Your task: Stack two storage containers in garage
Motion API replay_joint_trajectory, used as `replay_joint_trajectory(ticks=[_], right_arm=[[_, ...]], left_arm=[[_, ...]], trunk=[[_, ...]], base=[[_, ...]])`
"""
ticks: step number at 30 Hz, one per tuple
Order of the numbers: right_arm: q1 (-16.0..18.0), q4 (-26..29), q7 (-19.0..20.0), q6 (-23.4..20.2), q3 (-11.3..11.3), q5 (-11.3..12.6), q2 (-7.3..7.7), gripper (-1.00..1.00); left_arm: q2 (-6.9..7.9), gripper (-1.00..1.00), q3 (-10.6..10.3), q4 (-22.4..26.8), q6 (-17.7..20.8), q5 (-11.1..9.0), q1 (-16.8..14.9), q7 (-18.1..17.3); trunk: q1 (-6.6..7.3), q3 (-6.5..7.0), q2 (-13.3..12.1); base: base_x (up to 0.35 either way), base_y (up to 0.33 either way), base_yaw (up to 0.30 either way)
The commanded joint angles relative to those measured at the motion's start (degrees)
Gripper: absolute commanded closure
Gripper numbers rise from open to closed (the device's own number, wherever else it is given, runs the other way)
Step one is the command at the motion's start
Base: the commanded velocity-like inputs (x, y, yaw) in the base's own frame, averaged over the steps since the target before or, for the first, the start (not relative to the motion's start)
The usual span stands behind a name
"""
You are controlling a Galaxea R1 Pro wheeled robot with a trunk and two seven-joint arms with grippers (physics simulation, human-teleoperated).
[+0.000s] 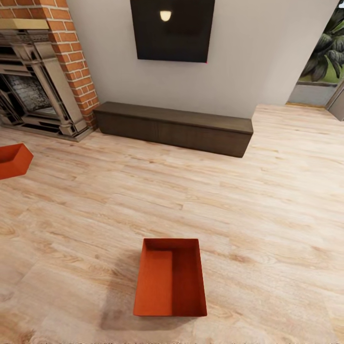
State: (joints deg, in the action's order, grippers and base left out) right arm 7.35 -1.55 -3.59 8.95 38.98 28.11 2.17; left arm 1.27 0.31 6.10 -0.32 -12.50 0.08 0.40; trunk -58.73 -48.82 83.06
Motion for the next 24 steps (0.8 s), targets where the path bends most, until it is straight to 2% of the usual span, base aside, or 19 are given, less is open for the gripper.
replay_joint_trajectory(ticks=[1, 10, 24], right_arm=[[0.04, -0.16, -0.02, 0.27, 0.48, 0.45, -0.04, -1.0], [0.04, -0.15, -0.02, 0.27, 0.48, 0.87, -0.07, -1.0], [0.04, -0.18, 0.04, 0.27, 0.48, 0.5, -0.06, -1.0]], left_arm=[[-0.01, -1.0, 0.01, 0.1, -0.03, -0.31, 0.01, 0.04], [-0.04, -1.0, -0.03, 0.38, 0.05, -0.34, 0.01, 0.06], [-0.04, -1.0, 0.12, 0.13, -0.03, -0.41, 0.01, 0.04]], trunk=[[0.0, -0.12, 0.02], [0.0, -0.85, 0.02], [0.0, -0.94, 0.02]], base=[[0.0, 0.0, 0.0], [0.0, 0.0, 0.0], [0.0, 0.0, 0.0]])
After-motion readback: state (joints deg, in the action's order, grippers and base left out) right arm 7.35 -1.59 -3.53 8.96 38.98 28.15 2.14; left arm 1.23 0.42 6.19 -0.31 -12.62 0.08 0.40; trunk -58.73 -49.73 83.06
